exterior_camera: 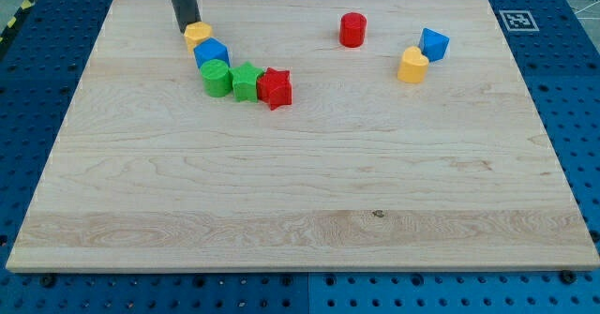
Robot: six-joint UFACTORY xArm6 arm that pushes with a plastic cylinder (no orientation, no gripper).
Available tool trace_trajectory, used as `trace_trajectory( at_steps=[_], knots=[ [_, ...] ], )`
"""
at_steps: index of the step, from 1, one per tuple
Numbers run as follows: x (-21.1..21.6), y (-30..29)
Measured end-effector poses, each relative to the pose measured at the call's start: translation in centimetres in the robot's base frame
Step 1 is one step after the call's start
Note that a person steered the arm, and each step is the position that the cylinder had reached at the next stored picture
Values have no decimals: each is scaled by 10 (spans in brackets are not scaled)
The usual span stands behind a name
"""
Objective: Nudge green star and red star down a bit
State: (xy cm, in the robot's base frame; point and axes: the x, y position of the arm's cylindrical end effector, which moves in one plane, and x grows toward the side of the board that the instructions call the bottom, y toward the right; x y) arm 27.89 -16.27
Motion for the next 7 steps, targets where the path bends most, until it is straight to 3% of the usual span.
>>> trace_trajectory(
  at_steps=[1, 3, 4, 5, 6, 7],
  knots=[
    [8, 1],
    [25, -54],
    [44, -52],
    [37, -53],
    [-12, -46],
    [-58, 11]
  ],
)
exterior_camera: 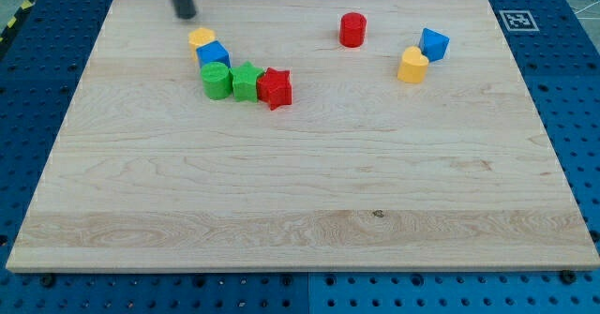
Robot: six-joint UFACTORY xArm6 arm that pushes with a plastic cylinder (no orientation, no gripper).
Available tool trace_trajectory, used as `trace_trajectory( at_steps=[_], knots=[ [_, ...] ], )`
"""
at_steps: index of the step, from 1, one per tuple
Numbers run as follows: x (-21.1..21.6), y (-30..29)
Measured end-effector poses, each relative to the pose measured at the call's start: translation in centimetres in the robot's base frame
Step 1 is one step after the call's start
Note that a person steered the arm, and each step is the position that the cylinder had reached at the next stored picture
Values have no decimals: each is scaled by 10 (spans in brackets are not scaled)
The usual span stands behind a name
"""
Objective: Nudge green star and red star down a bit
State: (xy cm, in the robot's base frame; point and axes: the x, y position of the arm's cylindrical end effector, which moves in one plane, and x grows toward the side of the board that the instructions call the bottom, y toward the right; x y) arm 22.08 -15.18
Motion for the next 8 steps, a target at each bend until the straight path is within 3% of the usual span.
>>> trace_trajectory(
  at_steps=[1, 2, 4, 8],
  knots=[
    [-2, 81],
    [33, 119],
    [106, 113],
    [152, 109]
  ],
)
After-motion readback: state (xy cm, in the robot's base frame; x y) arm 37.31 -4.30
